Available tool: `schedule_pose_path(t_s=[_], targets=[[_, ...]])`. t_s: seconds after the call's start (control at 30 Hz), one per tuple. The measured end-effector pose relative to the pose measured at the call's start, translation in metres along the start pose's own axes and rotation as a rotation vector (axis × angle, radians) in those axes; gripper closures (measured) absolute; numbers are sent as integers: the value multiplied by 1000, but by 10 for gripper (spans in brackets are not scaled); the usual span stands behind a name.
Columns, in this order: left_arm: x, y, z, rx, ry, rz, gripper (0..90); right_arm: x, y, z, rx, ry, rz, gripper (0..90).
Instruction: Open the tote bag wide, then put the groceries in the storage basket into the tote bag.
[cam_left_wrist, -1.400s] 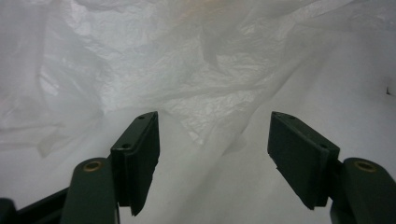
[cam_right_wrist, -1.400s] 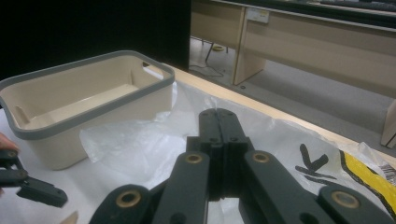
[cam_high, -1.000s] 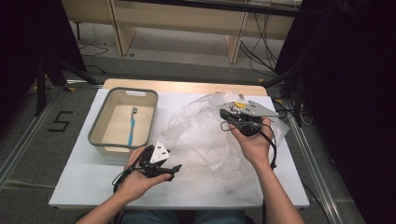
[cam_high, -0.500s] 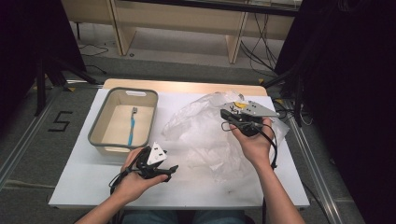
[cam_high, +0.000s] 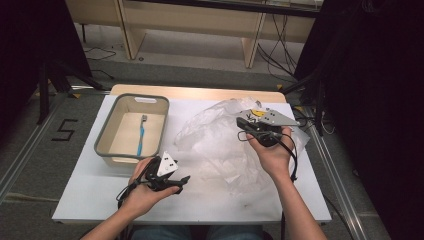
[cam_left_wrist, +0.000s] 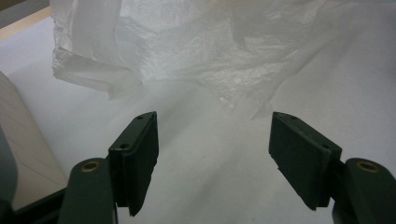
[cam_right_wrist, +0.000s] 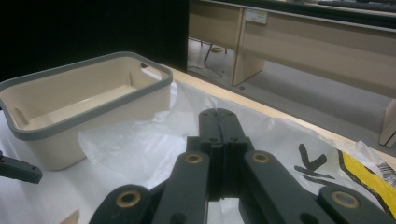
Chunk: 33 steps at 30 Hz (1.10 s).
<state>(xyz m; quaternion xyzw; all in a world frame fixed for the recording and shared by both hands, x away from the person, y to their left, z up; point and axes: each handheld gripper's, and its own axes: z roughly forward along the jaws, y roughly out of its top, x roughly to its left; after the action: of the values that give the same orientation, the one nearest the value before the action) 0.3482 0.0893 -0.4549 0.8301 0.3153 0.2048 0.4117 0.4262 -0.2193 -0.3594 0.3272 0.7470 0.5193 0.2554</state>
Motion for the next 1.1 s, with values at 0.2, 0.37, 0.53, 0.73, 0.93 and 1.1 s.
schedule_pose_path(t_s=[0.2, 0.37, 0.53, 0.73, 0.93, 1.1], targets=[[1, 0, 0, 2, 4, 0, 330, 0, 0, 0, -1, 0, 0, 900], [1, 0, 0, 1, 7, -1, 330, 0, 0, 0, -1, 1, 0, 900], [1, 0, 0, 5, 6, -1, 330, 1, 0, 0, 0, 1, 0, 900], [1, 0, 0, 5, 7, -3, 331, 0, 0, 0, -1, 1, 1, 900], [2, -1, 1, 9, 11, -4, 330, 0, 0, 0, -2, 1, 2, 900], [3, -1, 2, 4, 9, -9, 331, 0, 0, 0, 0, 3, 7, 900]])
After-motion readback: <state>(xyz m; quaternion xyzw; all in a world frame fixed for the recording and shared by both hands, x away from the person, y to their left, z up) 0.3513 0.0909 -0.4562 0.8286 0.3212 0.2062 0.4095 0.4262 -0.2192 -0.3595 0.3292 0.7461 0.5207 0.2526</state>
